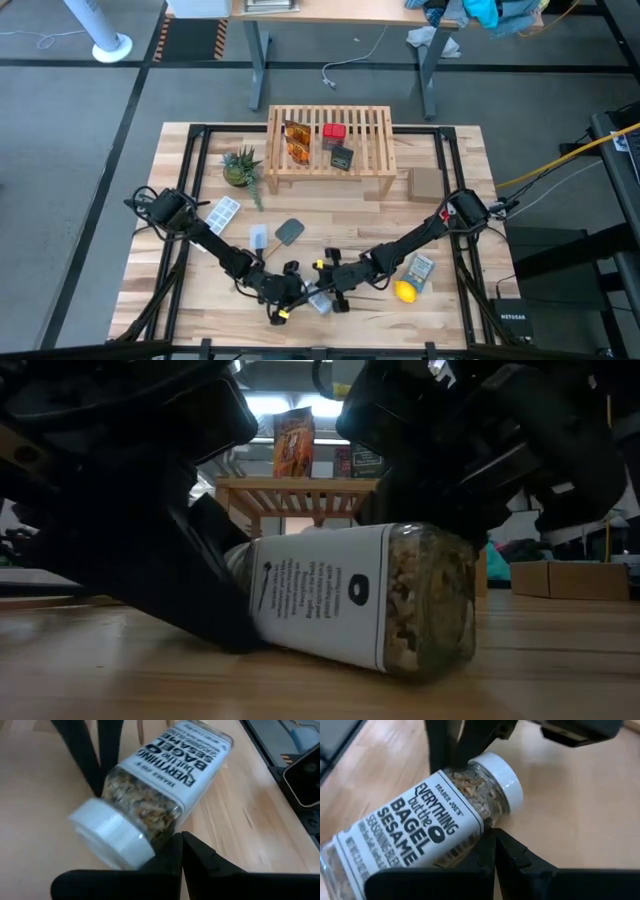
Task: Shelf spices
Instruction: Put the white seasoning bottle on the shelf
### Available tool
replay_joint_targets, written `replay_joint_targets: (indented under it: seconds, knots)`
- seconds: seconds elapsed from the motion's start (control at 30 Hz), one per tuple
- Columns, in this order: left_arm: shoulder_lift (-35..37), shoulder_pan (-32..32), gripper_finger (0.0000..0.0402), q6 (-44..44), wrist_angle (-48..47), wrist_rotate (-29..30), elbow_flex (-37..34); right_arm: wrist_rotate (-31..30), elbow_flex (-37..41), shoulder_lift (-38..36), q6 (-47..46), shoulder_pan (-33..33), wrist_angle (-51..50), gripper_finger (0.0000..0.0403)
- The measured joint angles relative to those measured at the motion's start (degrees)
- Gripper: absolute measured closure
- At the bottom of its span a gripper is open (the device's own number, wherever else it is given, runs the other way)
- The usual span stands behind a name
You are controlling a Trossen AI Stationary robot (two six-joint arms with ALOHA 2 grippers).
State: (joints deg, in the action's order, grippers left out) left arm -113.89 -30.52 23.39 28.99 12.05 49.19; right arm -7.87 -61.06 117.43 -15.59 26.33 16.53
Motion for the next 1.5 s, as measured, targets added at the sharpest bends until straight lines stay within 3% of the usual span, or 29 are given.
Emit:
replay_joint_targets:
  seconds: [0.37, 0.63, 1.17, 1.5]
  knots:
    - [0.2, 2.2, 0.0401, -4.3, -0.8, 1.6, 0.1, -10.2, 0.0, 0.1, 1.3, 0.1, 1.0, 0.0395]
    - [6.0, 2.4, 0.0401, -7.3, -11.8, 10.2, -0.2, -16.6, 0.0, 0.1, 2.4, 0.0, 2.1, 0.0395]
    - [7.8, 2.4, 0.0401, -10.1, -17.3, 18.5, -0.1, -24.4, 0.0, -0.1, 4.0, 0.0, 4.7, 0.0395]
    - [14.2, 2.0, 0.0401, -11.1, -23.5, 21.9, -0.1, -30.1, -0.3, -0.4, 4.7, 0.1, 8.7, 0.0395]
